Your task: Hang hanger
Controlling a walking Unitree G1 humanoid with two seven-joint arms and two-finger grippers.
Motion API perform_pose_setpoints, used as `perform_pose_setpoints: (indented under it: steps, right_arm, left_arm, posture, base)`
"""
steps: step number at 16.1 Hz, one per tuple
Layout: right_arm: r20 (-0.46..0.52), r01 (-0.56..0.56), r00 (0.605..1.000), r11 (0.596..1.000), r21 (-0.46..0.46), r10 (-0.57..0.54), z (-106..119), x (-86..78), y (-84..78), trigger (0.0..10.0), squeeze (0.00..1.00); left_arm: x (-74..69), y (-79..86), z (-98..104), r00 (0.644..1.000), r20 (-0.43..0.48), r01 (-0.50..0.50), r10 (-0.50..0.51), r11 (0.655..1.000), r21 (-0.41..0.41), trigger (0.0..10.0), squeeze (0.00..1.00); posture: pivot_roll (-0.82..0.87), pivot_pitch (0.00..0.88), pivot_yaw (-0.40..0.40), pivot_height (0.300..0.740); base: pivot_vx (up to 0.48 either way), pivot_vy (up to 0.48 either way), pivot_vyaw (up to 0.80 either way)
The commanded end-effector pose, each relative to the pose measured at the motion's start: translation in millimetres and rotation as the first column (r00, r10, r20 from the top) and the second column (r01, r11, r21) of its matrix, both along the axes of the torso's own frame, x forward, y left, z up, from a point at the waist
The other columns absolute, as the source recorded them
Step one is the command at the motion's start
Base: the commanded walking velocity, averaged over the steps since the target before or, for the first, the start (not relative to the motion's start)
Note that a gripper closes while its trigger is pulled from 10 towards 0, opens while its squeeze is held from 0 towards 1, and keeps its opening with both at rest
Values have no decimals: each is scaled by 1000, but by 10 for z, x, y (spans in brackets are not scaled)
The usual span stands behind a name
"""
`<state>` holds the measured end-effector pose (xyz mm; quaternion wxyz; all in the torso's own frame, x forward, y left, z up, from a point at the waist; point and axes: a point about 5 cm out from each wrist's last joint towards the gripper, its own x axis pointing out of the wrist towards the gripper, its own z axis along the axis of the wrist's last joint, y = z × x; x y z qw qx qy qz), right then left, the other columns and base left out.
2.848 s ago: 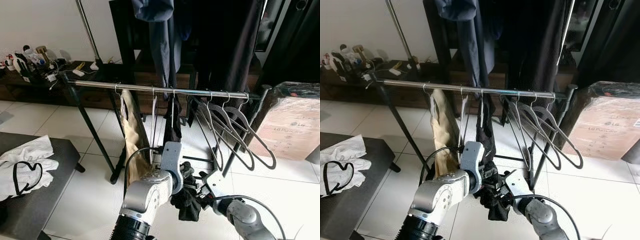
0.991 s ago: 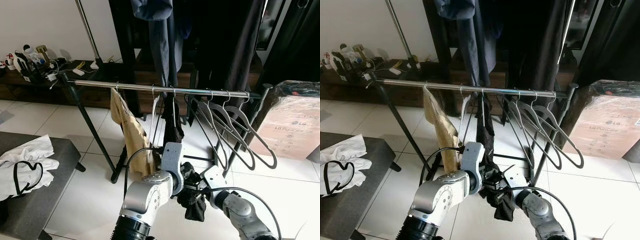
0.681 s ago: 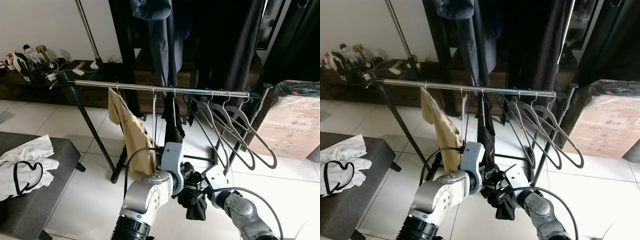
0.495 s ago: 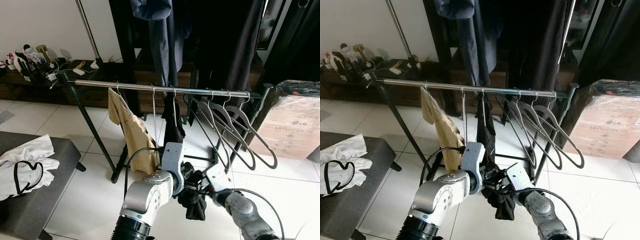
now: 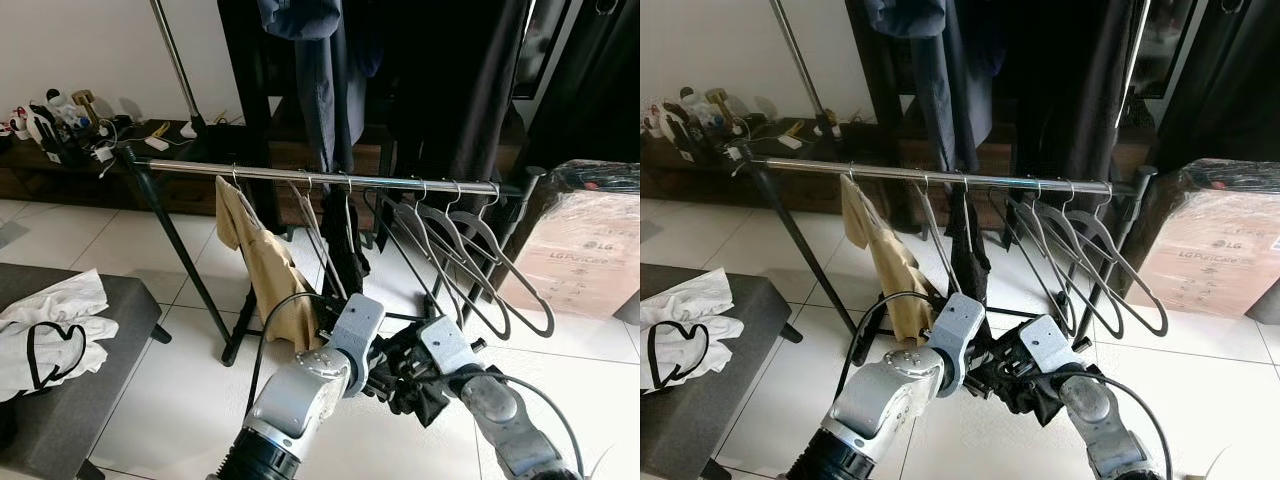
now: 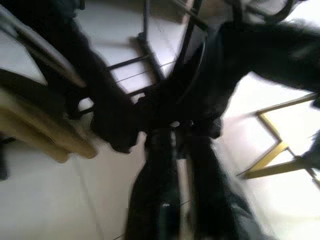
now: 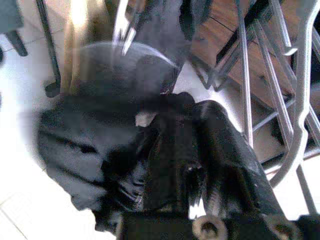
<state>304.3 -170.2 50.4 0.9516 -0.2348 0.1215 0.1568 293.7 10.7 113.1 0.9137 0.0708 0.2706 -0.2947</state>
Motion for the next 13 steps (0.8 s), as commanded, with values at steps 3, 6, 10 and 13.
perform_pose_setpoints:
  steps: [3,6,10,13]
  right_arm:
    - [19,46,999,998,-42,-45,84,-31,-45,0,0]
    - [-35,70,997,997,-43,-71,-26,-92,-83,0,0]
    - [-220,164,963,986,18,-157,-426,-313,-185,0,0]
    - [-396,322,881,941,104,-258,-761,-567,-273,0,0]
  left_arm:
    - [6,89,-92,1000,7,13,-14,996,87,10000,1000]
    - [19,127,-91,999,42,20,-25,992,122,10000,1000]
    - [124,292,119,983,165,-77,80,997,-22,10000,1000]
    - [117,573,243,940,259,-195,224,972,-130,10000,1000]
  posture:
    - [-46,94,31,740]
    - [-46,93,30,740]
    - [-35,86,27,740]
    - [-24,77,26,740]
  base:
    - [0,0,0]
    - [0,0,0]
    - [0,0,0]
    - [0,0,0]
